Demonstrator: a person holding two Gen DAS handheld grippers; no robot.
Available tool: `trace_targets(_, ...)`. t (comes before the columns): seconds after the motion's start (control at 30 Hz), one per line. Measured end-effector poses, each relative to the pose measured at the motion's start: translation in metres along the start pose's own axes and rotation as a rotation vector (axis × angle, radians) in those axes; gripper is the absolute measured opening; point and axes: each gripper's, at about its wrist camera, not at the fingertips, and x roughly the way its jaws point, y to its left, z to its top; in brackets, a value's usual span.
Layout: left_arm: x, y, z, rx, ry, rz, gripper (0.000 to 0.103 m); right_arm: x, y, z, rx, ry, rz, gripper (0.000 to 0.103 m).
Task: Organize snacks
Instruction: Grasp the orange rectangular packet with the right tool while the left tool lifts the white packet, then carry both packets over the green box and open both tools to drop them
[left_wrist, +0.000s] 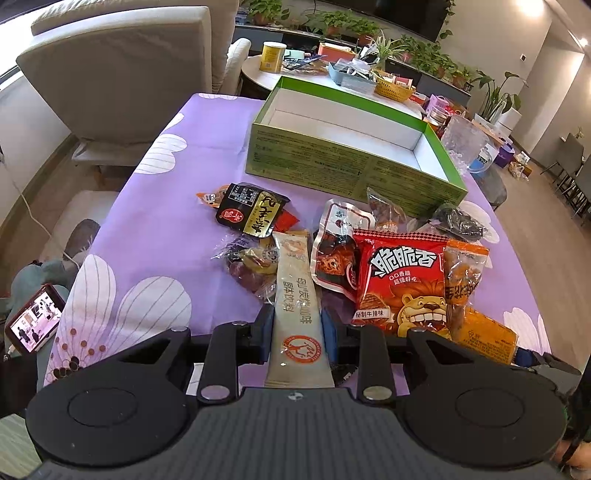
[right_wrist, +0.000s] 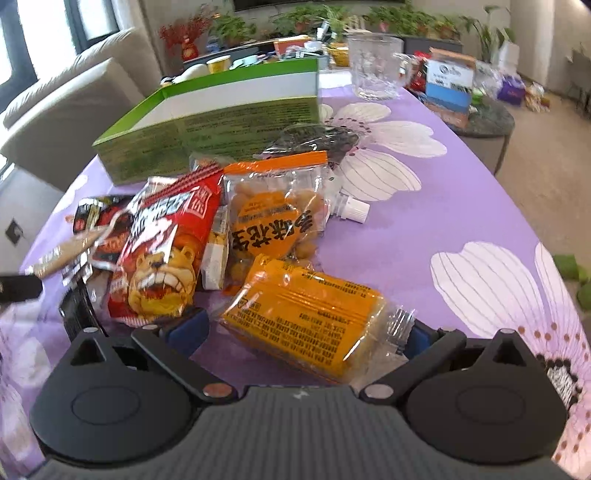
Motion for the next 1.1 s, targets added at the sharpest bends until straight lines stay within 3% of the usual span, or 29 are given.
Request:
trace_targets(0.33, -0.018, -0.002, 0.000, 0.027, -0.081, -0.032, 0.026, -0.010, -0.007, -0.014, -0.144, -0.076, -0.114, 0.078)
trace_targets(0.73, -0.038, -0.007, 0.005, 0.031, -0.144, -0.043, 0.026, -0.038, -0.020, -0.006, -0.104, -0.173, -0.073, 0.078)
trace_targets(1.1, -0.040, -0.024, 0.038, 0.055, -0.211, -0.069, 0.026, -0.041, -0.013, 0.044, -0.091, -0.262, 0.000, 0.078)
